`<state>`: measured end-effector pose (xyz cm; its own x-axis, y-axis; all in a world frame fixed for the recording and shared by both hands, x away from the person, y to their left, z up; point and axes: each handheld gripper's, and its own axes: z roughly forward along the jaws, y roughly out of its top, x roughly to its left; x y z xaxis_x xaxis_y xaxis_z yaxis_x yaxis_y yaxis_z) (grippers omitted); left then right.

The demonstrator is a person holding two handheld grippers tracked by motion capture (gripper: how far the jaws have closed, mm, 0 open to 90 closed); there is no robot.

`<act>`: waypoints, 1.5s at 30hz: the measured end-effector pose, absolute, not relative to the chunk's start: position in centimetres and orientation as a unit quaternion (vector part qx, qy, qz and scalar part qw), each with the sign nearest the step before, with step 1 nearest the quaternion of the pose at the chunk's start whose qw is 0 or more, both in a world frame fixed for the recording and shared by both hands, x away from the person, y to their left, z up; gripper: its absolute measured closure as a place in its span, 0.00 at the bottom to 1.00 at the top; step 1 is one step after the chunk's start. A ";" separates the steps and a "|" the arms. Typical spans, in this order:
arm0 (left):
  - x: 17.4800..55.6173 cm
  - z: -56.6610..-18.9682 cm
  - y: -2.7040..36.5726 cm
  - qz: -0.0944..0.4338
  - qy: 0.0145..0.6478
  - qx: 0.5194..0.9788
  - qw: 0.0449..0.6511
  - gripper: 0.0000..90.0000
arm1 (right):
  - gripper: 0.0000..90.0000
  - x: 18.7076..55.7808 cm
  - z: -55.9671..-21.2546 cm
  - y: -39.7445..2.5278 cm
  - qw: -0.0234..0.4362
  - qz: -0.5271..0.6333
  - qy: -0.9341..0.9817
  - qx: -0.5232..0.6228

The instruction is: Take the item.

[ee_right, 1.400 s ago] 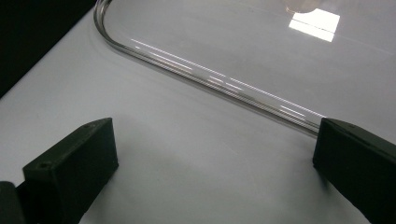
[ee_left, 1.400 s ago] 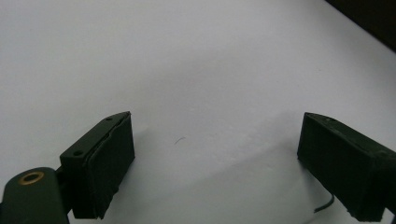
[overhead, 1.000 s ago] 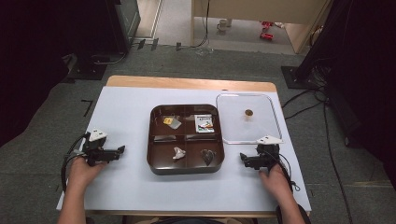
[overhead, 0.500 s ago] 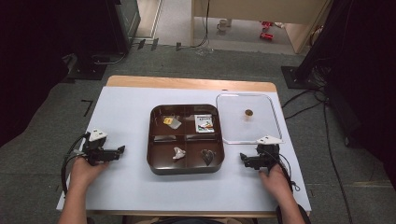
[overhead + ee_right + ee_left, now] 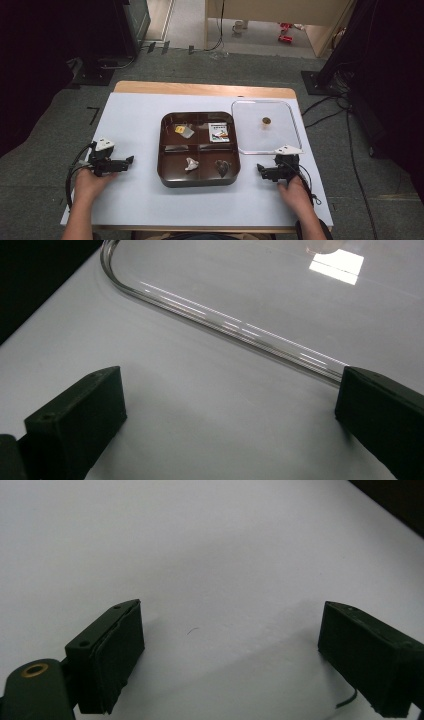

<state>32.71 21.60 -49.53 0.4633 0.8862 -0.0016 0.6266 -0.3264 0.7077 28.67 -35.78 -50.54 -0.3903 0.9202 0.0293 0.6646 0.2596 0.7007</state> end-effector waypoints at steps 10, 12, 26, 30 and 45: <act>33.2 -48.6 20.7 0.183 0.498 0.798 0.287 0.18 | 0.00 28.7 -50.5 -35.8 0.198 0.324 0.768 0.515; 33.3 -48.3 20.6 0.179 0.498 0.799 0.285 0.29 | 0.00 28.7 -50.5 -35.8 0.198 0.323 0.769 0.515; 33.3 -46.7 20.5 0.167 0.491 0.803 0.294 0.42 | 0.00 28.6 -50.5 -35.8 0.198 0.323 0.769 0.515; 33.5 -46.4 20.4 0.155 0.493 0.804 0.296 0.43 | 0.00 28.6 -50.5 -35.8 0.198 0.323 0.769 0.515; 33.1 -45.0 19.2 0.140 0.474 0.813 0.308 0.45 | 0.00 28.6 -50.5 -35.8 0.198 0.322 0.769 0.515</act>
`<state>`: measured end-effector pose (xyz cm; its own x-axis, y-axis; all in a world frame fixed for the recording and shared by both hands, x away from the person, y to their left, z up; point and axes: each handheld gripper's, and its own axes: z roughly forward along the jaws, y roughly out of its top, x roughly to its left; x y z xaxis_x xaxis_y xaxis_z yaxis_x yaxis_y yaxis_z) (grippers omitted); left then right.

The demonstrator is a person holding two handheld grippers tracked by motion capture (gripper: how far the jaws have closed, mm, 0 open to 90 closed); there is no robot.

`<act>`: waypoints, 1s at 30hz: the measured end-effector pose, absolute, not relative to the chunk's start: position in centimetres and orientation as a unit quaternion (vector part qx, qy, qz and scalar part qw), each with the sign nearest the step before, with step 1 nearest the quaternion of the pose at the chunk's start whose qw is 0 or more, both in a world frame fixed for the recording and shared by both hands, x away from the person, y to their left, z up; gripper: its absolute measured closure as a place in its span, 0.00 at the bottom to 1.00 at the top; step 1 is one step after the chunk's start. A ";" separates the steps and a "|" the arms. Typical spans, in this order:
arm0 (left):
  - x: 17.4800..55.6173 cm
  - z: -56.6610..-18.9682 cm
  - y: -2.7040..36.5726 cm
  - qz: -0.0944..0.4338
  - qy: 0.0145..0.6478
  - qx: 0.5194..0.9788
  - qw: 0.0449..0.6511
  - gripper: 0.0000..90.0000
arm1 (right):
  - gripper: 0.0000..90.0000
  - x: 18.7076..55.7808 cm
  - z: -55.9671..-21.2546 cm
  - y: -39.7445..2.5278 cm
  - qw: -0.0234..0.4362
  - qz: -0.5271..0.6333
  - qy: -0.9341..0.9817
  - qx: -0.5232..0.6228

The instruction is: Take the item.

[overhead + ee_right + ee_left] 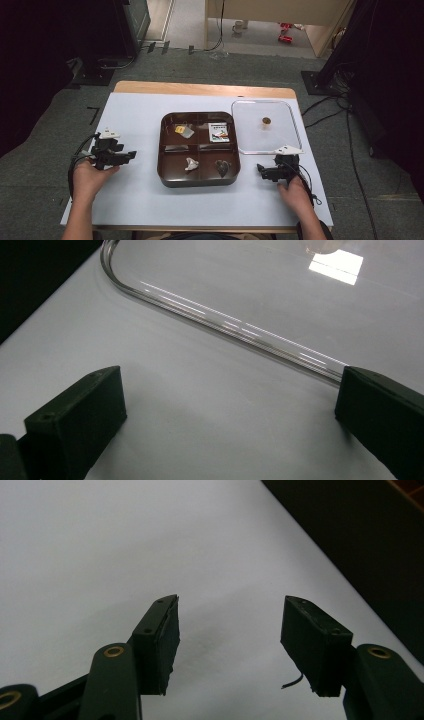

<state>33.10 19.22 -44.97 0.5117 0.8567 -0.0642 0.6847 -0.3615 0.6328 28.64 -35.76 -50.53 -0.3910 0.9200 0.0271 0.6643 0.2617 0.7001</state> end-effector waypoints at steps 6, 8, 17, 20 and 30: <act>33.0 -44.4 18.5 0.135 0.463 0.819 0.312 0.46 | 0.00 28.6 -50.5 -35.8 0.198 0.322 0.769 0.515; 32.9 -44.2 18.1 0.134 0.457 0.821 0.314 0.46 | 0.00 28.6 -50.5 -35.8 0.198 0.322 0.769 0.515; 32.8 -43.1 16.6 0.134 0.435 0.829 0.326 0.45 | 0.00 28.7 -50.5 -35.8 0.198 0.322 0.769 0.515; 32.7 -42.8 16.1 0.132 0.427 0.830 0.333 0.45 | 0.00 28.7 -50.5 -35.8 0.198 0.322 0.769 0.515; 32.7 -41.7 14.7 0.116 0.407 0.834 0.353 0.45 | 0.00 28.6 -50.5 -35.8 0.198 0.322 0.769 0.515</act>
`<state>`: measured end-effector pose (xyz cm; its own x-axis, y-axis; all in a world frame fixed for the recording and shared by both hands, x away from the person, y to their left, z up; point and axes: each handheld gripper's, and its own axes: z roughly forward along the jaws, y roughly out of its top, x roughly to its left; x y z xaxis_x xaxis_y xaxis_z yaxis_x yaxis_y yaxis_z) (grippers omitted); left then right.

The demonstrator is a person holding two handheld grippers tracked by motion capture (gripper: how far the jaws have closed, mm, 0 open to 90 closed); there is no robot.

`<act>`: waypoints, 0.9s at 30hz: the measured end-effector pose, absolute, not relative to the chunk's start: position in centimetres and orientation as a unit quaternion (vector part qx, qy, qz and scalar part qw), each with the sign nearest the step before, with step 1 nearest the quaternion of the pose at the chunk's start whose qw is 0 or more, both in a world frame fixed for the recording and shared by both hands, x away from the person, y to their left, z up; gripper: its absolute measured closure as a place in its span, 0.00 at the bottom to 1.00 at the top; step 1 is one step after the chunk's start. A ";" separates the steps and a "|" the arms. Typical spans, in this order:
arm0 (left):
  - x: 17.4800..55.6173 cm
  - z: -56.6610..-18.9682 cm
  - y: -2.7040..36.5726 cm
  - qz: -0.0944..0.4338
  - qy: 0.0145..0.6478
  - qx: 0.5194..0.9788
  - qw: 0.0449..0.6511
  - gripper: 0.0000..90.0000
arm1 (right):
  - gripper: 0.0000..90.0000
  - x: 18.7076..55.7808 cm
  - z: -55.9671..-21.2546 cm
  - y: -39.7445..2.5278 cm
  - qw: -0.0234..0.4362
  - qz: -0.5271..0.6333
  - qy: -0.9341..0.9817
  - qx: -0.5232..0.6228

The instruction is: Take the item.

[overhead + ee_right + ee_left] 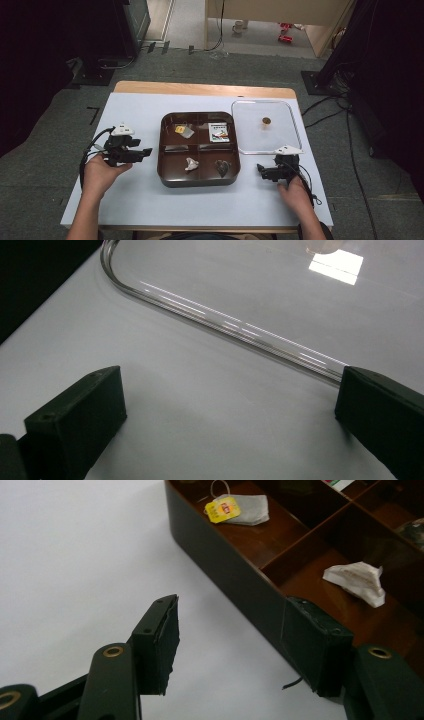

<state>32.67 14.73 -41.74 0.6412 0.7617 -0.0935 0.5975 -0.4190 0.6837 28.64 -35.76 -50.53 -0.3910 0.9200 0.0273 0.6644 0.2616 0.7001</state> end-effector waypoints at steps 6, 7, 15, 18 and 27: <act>32.6 -41.3 13.6 0.113 0.391 0.840 0.359 0.43 | 0.00 28.6 -50.5 -35.8 0.198 0.322 0.769 0.515; 32.6 -41.2 13.4 0.114 0.387 0.841 0.360 0.42 | 0.00 28.6 -50.5 -35.8 0.198 0.323 0.769 0.515; 32.6 -40.9 12.5 0.105 0.371 0.843 0.376 0.39 | 0.00 28.6 -50.5 -35.8 0.198 0.323 0.769 0.515; 32.6 -40.7 12.2 0.103 0.368 0.842 0.380 0.38 | 0.00 28.6 -50.5 -35.8 0.198 0.323 0.769 0.515; 32.7 -41.0 10.9 0.087 0.355 0.848 0.384 0.36 | 0.00 28.6 -50.5 -35.8 0.198 0.323 0.769 0.515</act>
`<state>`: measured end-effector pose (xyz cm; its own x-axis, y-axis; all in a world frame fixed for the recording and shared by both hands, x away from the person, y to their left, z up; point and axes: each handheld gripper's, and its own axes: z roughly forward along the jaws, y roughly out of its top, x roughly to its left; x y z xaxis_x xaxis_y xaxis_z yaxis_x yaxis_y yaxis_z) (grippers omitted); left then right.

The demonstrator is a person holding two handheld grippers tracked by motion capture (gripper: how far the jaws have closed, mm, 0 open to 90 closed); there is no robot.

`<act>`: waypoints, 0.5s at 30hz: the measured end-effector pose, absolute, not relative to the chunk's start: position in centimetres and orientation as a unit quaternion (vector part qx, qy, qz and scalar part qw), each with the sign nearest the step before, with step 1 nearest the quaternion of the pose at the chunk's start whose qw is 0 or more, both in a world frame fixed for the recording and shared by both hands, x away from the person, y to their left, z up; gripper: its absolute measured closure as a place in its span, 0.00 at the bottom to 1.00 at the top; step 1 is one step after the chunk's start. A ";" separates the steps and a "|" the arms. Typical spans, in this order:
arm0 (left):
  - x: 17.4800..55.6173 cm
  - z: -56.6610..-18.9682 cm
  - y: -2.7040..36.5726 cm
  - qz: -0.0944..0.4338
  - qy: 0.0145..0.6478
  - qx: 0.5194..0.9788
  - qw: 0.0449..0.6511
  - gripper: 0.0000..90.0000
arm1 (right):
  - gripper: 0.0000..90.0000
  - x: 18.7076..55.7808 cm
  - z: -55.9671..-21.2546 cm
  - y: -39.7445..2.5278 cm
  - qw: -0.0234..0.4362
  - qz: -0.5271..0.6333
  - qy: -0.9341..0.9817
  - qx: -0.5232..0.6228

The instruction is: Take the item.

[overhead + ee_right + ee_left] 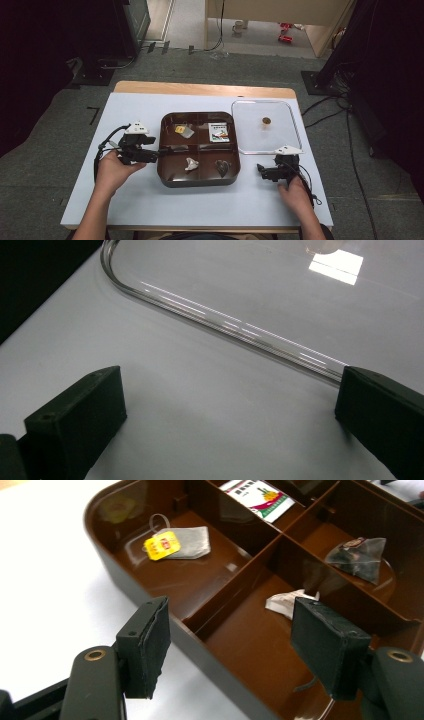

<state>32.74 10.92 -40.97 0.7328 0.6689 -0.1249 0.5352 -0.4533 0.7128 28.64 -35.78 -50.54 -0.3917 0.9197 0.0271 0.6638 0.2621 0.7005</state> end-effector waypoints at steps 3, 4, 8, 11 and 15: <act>32.8 -41.2 10.2 0.085 0.347 0.852 0.382 0.36 | 0.00 28.6 -50.5 -35.8 0.198 0.323 0.769 0.515; 32.8 -41.2 10.0 0.084 0.347 0.852 0.382 0.36 | 0.00 28.6 -50.5 -35.8 0.198 0.323 0.769 0.515; 32.9 -41.5 9.3 0.067 0.340 0.857 0.381 0.36 | 0.00 28.6 -50.5 -35.8 0.199 0.323 0.769 0.515; 32.9 -41.7 8.7 0.059 0.332 0.861 0.380 0.38 | 0.00 28.6 -50.5 -35.8 0.198 0.323 0.769 0.515; 32.9 -42.1 7.9 0.066 0.318 0.867 0.377 0.42 | 0.00 28.6 -50.5 -35.8 0.199 0.323 0.769 0.515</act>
<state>32.86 7.89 -42.09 0.7887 0.6020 -0.1248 0.5018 -0.5131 0.6964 28.64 -35.77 -50.54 -0.3915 0.9198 0.0265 0.6635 0.2622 0.7008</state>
